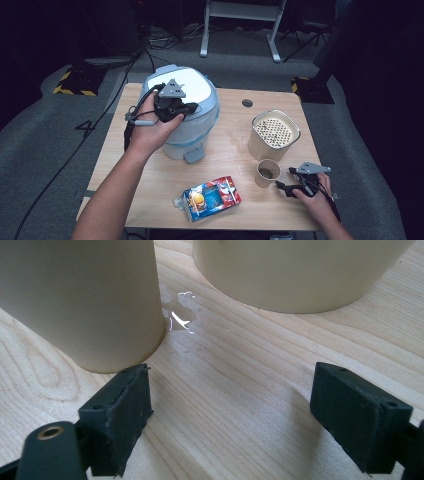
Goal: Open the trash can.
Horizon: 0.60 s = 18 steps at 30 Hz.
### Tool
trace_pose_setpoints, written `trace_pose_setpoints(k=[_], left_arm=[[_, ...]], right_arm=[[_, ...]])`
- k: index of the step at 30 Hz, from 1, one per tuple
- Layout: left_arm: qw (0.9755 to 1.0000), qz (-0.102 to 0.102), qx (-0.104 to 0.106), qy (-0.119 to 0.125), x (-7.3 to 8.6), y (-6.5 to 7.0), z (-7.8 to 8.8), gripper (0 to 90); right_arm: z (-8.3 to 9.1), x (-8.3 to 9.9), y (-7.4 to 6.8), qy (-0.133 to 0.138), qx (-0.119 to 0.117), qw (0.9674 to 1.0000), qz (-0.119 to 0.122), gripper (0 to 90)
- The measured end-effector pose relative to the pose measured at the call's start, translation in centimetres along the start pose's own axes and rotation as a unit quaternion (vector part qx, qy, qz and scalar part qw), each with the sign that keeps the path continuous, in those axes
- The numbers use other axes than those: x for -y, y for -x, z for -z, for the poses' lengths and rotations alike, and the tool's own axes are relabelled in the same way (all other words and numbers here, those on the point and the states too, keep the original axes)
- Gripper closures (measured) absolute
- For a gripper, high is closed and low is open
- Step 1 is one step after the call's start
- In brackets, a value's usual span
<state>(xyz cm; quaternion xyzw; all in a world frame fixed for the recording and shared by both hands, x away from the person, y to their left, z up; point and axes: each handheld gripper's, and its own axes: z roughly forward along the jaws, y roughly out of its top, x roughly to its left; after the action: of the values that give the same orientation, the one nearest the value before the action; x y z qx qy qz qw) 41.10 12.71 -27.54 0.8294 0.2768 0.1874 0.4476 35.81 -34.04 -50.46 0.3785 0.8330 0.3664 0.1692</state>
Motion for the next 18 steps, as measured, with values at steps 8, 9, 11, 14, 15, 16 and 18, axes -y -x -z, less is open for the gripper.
trace_pose_setpoints(k=[8,9,11,14,15,16,18], left_arm=[[1.0,-0.004,-0.005,0.004,0.02,-0.01,0.02,90.0],[1.0,-0.001,-0.003,0.006,0.04,-0.05,0.03,90.0],[0.9999,0.002,0.001,0.013,0.2,-0.2,-0.01,82.9],[0.999,0.011,0.006,0.042,0.55,-0.16,-0.36,65.2],[0.9989,0.007,0.012,0.045,0.6,0.12,-0.35,63.0],[0.9985,0.008,0.02,0.05,0.59,0.31,-0.29,60.6],[0.9974,0.011,0.041,0.058,0.55,0.8,-0.09,58.3]], right_arm=[[0.0,0.01,0.0,0.0,0.0,1.0,0.0,16.6],[0.0,0.0,0.0,0.0,0.0,1.0,0.0,16.6],[0.0,0.0,0.0,0.0,0.0,1.0,0.0,16.6],[0.0,0.0,0.0,0.0,0.0,1.0,0.0,16.5],[0.0,0.0,0.0,0.0,0.0,1.0,0.0,16.6],[0.0,0.0,0.0,0.0,0.0,1.0,0.0,16.6],[0.0,0.0,0.0,0.0,0.0,1.0,0.0,16.6]])
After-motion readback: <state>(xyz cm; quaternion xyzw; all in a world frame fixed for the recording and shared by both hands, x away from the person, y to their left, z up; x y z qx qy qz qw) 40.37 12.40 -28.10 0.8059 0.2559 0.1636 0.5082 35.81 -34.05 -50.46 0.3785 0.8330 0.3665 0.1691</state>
